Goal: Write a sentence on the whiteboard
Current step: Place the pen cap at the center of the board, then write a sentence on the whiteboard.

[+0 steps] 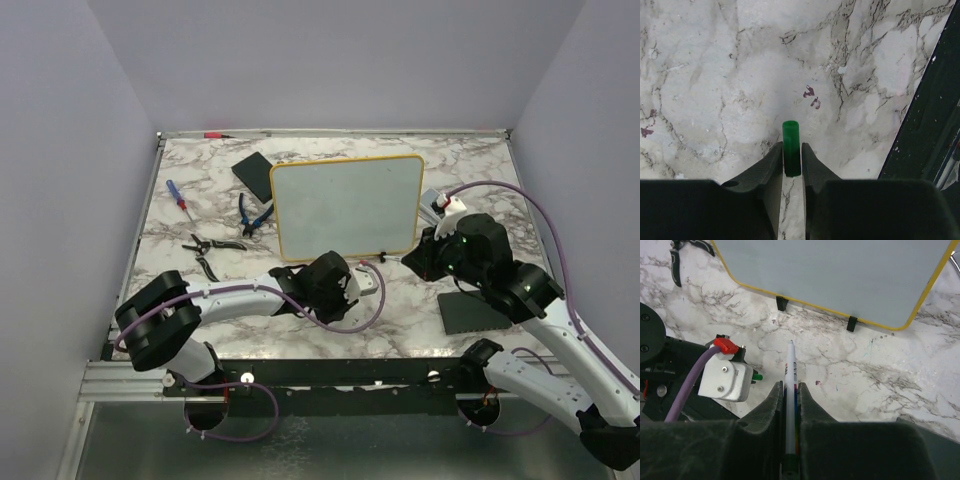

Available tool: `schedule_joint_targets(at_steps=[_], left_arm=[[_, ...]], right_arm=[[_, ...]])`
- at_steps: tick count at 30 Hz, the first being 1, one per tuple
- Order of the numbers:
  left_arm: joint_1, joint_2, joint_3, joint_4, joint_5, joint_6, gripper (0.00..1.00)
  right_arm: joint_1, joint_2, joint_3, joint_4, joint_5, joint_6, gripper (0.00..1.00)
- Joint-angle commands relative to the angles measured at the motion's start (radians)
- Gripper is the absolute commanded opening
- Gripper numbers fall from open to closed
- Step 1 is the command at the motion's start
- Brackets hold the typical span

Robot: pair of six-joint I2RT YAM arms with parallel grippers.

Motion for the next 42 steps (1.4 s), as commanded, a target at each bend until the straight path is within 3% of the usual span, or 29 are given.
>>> schedule_joint_targets(at_steps=[1,13,14,15,17,30,38,42], left_arm=[[-0.013,0.025,0.033,-0.002,0.0,-0.015,0.24],[-0.013,0.004,0.043,-0.016,-0.038,-0.022,0.51],[-0.012,-0.005,0.045,-0.015,-0.044,-0.023,0.59],[-0.011,-0.013,0.046,-0.015,-0.05,-0.028,0.76],[-0.009,-0.024,0.05,-0.013,-0.057,-0.04,0.86],[0.085,-0.243,0.085,0.033,-0.027,-0.068,0.91],[0.221,-0.275,0.287,-0.038,0.011,-0.107,0.93],[0.315,-0.267,0.379,-0.054,-0.037,-0.111,0.94]], right_arm=[[-0.001,-0.012,-0.018,0.043,0.06,0.015,0.0],[-0.001,-0.031,-0.043,0.067,0.08,0.024,0.0],[-0.001,-0.034,-0.043,0.068,0.082,0.025,0.0],[-0.001,-0.039,-0.045,0.069,0.087,0.025,0.0],[-0.001,-0.045,-0.047,0.069,0.094,0.028,0.0],[-0.001,-0.145,-0.044,0.12,0.132,0.04,0.0],[-0.001,-0.158,-0.034,0.155,0.167,0.047,0.0],[-0.001,-0.158,-0.034,0.172,0.172,0.049,0.0]])
